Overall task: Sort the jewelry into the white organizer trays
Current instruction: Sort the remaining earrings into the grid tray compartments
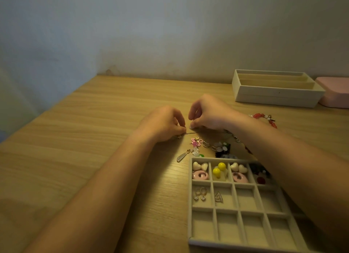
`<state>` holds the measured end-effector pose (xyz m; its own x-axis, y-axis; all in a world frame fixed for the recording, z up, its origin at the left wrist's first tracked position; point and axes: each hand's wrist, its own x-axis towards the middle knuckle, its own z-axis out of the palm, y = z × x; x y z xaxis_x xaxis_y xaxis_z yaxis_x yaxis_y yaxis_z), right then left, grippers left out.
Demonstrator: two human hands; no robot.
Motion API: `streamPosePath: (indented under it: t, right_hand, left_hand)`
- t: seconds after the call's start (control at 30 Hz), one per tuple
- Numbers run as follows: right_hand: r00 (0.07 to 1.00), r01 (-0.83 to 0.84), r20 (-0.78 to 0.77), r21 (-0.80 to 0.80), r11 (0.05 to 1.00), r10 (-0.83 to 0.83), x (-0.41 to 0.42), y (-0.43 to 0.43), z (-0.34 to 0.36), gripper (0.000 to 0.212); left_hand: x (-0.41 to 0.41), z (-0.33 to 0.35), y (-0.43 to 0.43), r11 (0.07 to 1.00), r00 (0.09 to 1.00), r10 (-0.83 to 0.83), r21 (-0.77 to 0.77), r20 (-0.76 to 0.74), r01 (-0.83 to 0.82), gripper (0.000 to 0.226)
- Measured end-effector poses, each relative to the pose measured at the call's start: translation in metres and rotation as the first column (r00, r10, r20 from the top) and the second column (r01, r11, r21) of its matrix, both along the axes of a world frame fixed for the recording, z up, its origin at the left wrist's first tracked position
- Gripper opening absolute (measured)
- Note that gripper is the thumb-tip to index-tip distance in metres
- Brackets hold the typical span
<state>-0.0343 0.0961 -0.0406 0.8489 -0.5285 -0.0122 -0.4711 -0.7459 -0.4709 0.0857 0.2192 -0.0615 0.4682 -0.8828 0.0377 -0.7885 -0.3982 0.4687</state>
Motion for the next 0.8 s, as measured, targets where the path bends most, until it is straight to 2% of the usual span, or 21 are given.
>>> streamPosePath:
  t: [0.2,0.3,0.37,0.43,0.53,0.63,0.73,0.8]
  right_hand:
    - [0.999,0.034,0.04,-0.034,0.999,-0.033,-0.001,0.0,-0.004,0.016]
    - [0.995,0.035,0.099,-0.038,0.999,-0.031,-0.005,-0.003,-0.002,0.009]
    - [0.988,0.038,0.15,-0.008,0.999,-0.036,-0.01,-0.006,0.003,0.011]
    - [0.983,0.009,0.184,0.068,0.998,-0.021,-0.015,-0.005,0.01,0.022]
    - [0.967,-0.12,0.25,0.307,0.944,0.042,-0.021,0.0,0.02,0.043]
    - [0.955,-0.227,0.283,0.49,0.842,0.093,-0.019,0.01,0.026,0.033]
    - [0.963,-0.21,0.255,0.515,0.831,0.085,-0.015,0.017,0.027,0.021]
    - [0.965,-0.167,0.26,0.533,0.829,0.027,-0.016,0.016,0.028,0.016]
  left_hand:
    - [-0.007,0.003,-0.003,0.999,0.999,-0.029,-0.036,-0.019,0.029,0.018]
    - [-0.006,0.01,0.001,0.978,0.976,-0.012,-0.206,-0.219,-0.034,0.01]
    - [-0.004,0.018,0.007,0.931,0.924,-0.013,-0.341,-0.383,-0.128,0.009]
    - [-0.002,0.028,0.014,0.89,0.87,-0.038,-0.413,-0.492,-0.194,0.011]
    - [-0.001,0.04,0.02,0.86,0.758,-0.104,-0.441,-0.644,-0.257,0.013]
    - [-0.004,0.045,0.02,0.833,0.656,-0.179,-0.468,-0.733,-0.295,0.014]
    - [-0.007,0.049,0.022,0.796,0.582,-0.251,-0.507,-0.773,-0.33,0.017]
    - [-0.006,0.048,0.023,0.764,0.567,-0.251,-0.52,-0.785,-0.381,0.014]
